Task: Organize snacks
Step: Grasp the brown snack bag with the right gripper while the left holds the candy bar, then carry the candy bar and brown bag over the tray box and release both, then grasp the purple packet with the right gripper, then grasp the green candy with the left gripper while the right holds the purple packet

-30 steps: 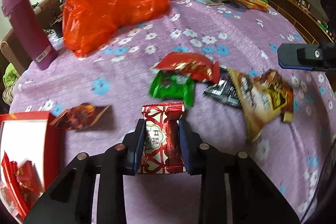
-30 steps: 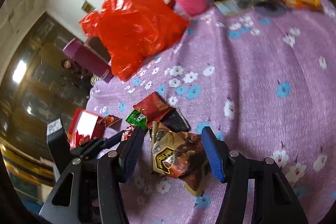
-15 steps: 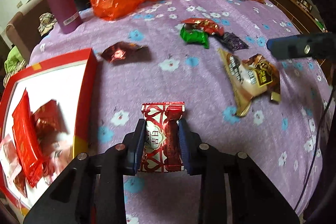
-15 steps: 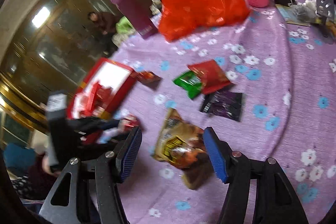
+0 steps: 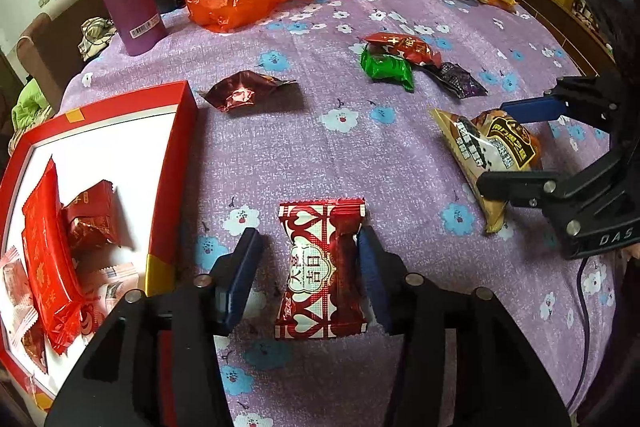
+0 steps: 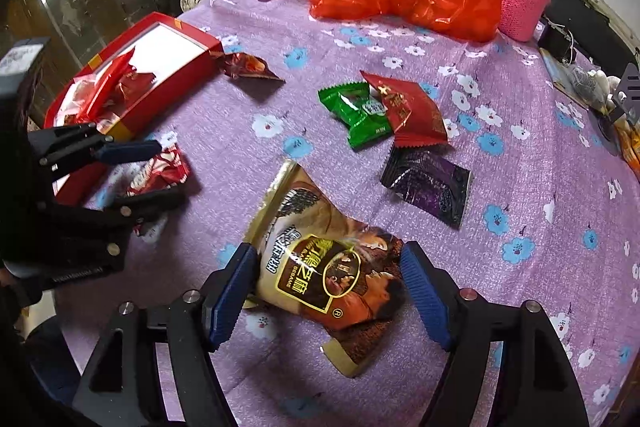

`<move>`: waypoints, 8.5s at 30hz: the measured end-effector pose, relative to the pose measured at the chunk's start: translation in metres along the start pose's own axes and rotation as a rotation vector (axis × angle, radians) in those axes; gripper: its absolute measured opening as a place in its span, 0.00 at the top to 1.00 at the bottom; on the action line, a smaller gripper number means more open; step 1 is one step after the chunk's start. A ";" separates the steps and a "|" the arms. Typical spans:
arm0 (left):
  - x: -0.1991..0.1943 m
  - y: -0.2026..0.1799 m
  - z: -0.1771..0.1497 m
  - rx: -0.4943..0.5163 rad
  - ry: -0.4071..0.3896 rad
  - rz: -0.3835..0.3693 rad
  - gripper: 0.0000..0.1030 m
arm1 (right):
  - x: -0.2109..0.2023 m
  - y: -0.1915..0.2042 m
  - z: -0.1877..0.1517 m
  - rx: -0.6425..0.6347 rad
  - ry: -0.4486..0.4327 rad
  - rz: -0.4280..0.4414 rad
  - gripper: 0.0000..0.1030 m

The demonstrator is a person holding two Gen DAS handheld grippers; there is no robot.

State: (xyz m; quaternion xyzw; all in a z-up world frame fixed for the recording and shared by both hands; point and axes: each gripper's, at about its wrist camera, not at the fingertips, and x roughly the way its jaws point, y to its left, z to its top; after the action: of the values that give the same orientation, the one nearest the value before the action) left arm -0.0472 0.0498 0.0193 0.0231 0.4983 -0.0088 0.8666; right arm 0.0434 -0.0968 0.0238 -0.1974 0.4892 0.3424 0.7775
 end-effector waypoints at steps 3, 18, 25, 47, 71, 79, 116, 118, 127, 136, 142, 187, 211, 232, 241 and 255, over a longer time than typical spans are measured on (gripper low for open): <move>-0.001 -0.004 -0.001 0.017 0.007 0.006 0.53 | 0.001 0.003 -0.002 -0.017 0.011 -0.021 0.27; -0.002 -0.005 0.000 -0.012 -0.018 -0.054 0.78 | -0.016 -0.076 0.003 0.454 -0.135 0.222 0.74; -0.005 -0.005 -0.003 -0.027 -0.026 -0.084 0.78 | -0.013 -0.085 0.000 0.510 -0.116 0.240 0.90; -0.026 -0.001 -0.002 -0.074 -0.075 -0.118 0.78 | 0.016 -0.004 0.017 0.222 -0.065 0.039 0.58; -0.089 0.050 -0.017 -0.114 -0.241 -0.062 0.78 | -0.028 -0.033 0.024 0.438 -0.320 0.296 0.71; -0.106 0.134 -0.041 -0.262 -0.291 0.063 0.78 | -0.016 0.051 0.065 0.315 -0.266 0.355 0.72; -0.030 0.249 -0.042 -0.414 -0.079 0.295 0.47 | 0.100 0.257 0.212 0.000 -0.091 0.356 0.66; -0.038 0.246 -0.044 -0.415 -0.099 0.344 0.38 | 0.086 0.240 0.208 0.045 -0.116 0.404 0.59; -0.082 0.186 -0.032 -0.247 -0.216 0.422 0.22 | -0.019 0.104 0.155 0.163 -0.400 0.302 0.37; -0.079 0.094 -0.003 -0.025 -0.221 0.314 0.19 | 0.006 -0.052 0.095 0.358 -0.225 0.000 0.40; -0.072 0.049 0.010 0.073 -0.193 0.271 0.19 | 0.037 -0.056 0.075 0.351 -0.170 -0.028 0.47; 0.061 -0.070 0.102 0.184 -0.113 0.142 0.17 | 0.015 -0.081 0.015 0.474 -0.134 -0.046 0.54; 0.050 -0.034 0.082 0.052 -0.079 -0.081 0.94 | 0.008 -0.109 0.000 0.596 -0.125 0.059 0.77; 0.068 -0.052 0.107 -0.022 -0.090 -0.030 0.65 | 0.007 -0.111 0.000 0.607 -0.125 0.066 0.75; 0.062 -0.045 0.107 -0.014 -0.118 -0.039 0.81 | 0.008 -0.098 0.006 0.534 -0.118 0.014 0.67; 0.042 -0.066 0.092 0.077 -0.183 -0.053 0.87 | 0.001 -0.105 0.000 0.560 -0.138 0.075 0.77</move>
State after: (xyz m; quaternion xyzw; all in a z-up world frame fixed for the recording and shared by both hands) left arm 0.0510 -0.0202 0.0268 0.0424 0.4167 -0.0530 0.9065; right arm 0.1201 -0.1690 0.0201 0.0667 0.5177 0.2352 0.8199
